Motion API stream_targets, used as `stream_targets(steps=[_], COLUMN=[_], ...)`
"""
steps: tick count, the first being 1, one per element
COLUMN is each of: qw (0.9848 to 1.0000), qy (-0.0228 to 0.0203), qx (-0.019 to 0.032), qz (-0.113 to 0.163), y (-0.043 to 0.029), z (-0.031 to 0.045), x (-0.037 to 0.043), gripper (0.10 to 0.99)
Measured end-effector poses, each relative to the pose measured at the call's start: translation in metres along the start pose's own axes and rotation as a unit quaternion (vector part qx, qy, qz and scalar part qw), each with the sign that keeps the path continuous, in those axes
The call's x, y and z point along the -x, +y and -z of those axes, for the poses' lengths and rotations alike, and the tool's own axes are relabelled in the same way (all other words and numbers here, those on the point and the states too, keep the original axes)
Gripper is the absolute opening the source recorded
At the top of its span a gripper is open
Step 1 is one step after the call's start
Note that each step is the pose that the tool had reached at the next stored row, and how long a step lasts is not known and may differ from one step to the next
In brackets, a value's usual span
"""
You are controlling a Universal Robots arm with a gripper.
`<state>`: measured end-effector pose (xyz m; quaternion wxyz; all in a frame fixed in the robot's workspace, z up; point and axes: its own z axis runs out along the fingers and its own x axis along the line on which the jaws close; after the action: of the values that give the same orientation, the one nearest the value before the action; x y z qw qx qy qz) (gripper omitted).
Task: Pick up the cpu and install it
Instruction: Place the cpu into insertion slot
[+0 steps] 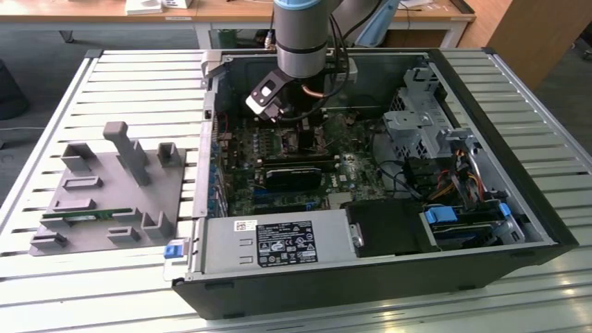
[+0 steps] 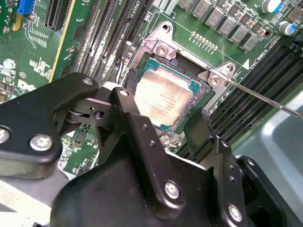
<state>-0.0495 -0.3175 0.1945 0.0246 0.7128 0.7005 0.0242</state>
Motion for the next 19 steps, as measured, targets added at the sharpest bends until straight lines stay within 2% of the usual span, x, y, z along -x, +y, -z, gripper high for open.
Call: stream_targets(steps=[7,19], qw=[1.0,1.0], qy=[0.0,-0.0007], qx=[0.0,0.0], qz=[0.0,0.0], y=[-0.0001,-0.0001], z=[-0.0004,-0.0008], x=[-0.0055,-0.0065], gripper=[0.671,0.671])
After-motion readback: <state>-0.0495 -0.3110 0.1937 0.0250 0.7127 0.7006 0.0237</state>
